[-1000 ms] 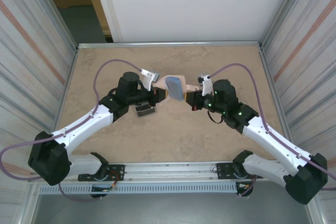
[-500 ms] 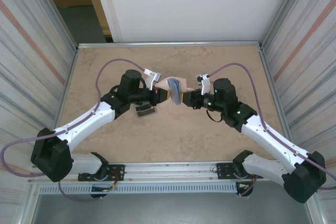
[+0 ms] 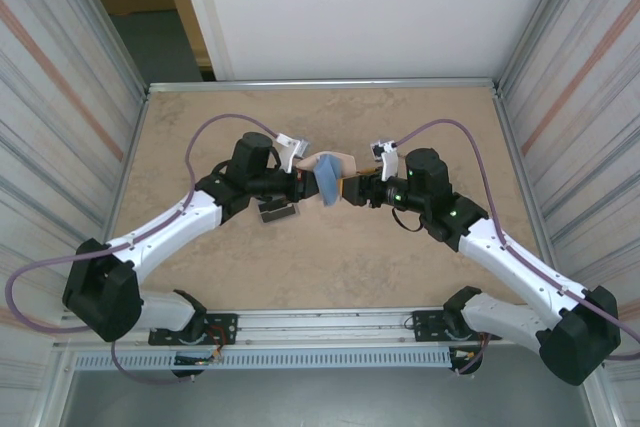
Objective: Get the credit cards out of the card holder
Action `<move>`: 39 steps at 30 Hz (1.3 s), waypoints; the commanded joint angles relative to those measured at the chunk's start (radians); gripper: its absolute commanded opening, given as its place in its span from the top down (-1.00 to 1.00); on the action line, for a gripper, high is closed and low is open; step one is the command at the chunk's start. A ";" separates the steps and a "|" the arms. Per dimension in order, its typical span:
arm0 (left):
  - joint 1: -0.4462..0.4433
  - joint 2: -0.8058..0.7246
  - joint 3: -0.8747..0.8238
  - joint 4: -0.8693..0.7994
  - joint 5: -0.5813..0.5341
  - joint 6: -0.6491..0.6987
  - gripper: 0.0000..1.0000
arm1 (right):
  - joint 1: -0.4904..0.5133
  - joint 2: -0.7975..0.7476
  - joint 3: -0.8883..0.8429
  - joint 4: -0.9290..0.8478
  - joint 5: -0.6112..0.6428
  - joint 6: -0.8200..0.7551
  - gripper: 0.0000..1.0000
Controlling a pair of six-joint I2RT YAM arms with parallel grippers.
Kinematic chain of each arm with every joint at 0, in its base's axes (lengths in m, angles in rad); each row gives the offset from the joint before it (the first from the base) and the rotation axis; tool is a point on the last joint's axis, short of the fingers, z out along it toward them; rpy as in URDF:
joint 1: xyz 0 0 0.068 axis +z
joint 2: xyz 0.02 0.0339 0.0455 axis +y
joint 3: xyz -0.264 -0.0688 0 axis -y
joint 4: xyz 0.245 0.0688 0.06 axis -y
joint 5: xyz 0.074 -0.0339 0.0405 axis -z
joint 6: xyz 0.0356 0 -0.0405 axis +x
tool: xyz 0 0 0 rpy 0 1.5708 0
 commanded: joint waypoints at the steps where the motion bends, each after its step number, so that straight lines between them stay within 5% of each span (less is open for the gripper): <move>1: 0.007 0.005 0.042 0.012 0.037 -0.008 1.00 | -0.002 -0.007 -0.016 0.023 -0.017 -0.022 -0.28; 7: 0.007 0.004 0.045 0.017 0.050 -0.016 1.00 | 0.017 0.024 0.003 -0.019 0.027 -0.051 -0.63; 14: 0.011 0.008 0.050 0.021 0.064 -0.024 1.00 | 0.076 0.087 0.051 -0.079 0.080 -0.113 -0.78; 39: 0.024 -0.007 0.030 0.063 0.160 -0.014 1.00 | 0.032 0.036 0.021 -0.036 0.092 -0.067 -0.53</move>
